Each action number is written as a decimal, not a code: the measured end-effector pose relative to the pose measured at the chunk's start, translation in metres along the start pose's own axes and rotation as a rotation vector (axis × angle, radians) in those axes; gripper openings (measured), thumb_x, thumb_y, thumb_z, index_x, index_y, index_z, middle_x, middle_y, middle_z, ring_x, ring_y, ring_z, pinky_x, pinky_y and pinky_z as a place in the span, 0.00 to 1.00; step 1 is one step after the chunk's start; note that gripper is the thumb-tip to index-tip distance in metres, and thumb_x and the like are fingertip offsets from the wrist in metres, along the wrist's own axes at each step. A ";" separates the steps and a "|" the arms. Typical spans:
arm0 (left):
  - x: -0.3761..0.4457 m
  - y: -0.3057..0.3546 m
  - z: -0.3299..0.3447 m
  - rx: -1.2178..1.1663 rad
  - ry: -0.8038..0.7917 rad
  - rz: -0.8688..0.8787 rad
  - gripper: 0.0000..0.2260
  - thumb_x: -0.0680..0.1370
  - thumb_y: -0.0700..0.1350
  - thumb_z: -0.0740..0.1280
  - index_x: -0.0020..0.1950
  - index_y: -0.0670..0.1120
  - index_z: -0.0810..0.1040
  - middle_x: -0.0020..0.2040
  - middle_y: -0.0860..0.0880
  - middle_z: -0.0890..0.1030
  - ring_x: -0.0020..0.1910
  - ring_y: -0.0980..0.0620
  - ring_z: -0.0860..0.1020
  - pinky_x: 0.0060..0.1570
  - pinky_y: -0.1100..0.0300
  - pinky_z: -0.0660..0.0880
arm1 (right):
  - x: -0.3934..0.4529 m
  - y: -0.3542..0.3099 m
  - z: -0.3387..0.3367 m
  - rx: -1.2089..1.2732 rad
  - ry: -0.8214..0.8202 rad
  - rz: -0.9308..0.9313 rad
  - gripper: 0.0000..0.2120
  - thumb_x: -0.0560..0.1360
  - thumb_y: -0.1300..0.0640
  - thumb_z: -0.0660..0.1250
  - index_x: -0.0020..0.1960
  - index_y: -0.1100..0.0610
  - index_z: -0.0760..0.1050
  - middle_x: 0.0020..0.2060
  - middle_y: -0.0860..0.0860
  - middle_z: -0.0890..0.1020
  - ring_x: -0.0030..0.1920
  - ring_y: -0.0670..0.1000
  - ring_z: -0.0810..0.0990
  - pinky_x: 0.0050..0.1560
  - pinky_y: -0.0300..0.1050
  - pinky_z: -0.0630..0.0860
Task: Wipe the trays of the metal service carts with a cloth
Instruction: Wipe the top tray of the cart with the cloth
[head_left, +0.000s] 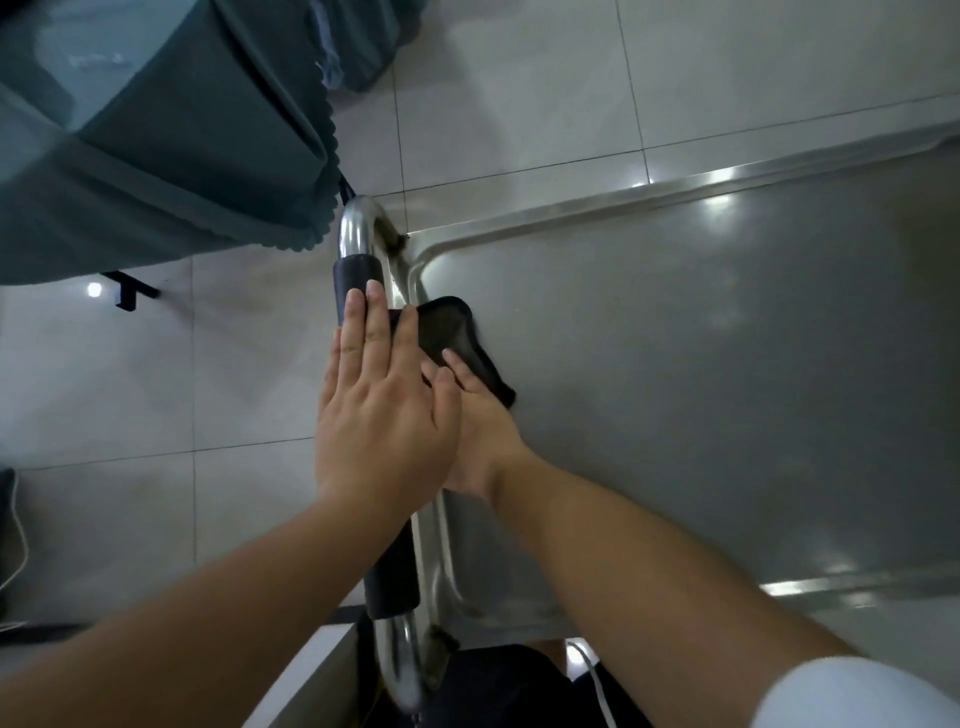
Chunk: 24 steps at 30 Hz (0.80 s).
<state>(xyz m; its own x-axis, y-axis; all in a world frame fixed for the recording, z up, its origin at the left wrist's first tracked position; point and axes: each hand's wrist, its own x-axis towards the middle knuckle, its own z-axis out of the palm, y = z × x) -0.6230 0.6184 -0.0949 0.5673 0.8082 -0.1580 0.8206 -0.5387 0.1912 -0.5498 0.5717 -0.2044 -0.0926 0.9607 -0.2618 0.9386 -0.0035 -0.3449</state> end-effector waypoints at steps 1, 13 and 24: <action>0.000 -0.001 -0.001 0.004 -0.009 0.006 0.31 0.86 0.58 0.47 0.87 0.48 0.52 0.87 0.50 0.38 0.82 0.58 0.31 0.77 0.61 0.29 | -0.003 0.016 -0.003 -0.009 -0.015 -0.046 0.36 0.79 0.38 0.38 0.85 0.50 0.44 0.85 0.46 0.52 0.85 0.51 0.45 0.83 0.58 0.43; 0.000 -0.001 -0.002 -0.027 -0.024 0.010 0.32 0.85 0.59 0.48 0.87 0.48 0.50 0.87 0.50 0.39 0.83 0.57 0.33 0.80 0.56 0.35 | -0.075 0.317 -0.079 0.220 0.365 1.413 0.34 0.82 0.40 0.45 0.86 0.51 0.49 0.85 0.50 0.51 0.85 0.57 0.47 0.82 0.64 0.43; 0.000 0.000 -0.006 -0.021 -0.006 0.023 0.32 0.84 0.57 0.50 0.87 0.46 0.55 0.87 0.48 0.43 0.84 0.55 0.36 0.81 0.59 0.34 | 0.059 0.061 -0.035 0.101 0.168 0.519 0.32 0.85 0.43 0.49 0.86 0.52 0.49 0.85 0.49 0.51 0.85 0.57 0.46 0.82 0.61 0.40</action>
<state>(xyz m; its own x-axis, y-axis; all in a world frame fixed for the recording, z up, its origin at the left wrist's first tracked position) -0.6233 0.6197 -0.0893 0.5863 0.7944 -0.1587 0.8058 -0.5519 0.2147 -0.4864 0.6383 -0.2098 0.4353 0.8570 -0.2758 0.8098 -0.5066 -0.2959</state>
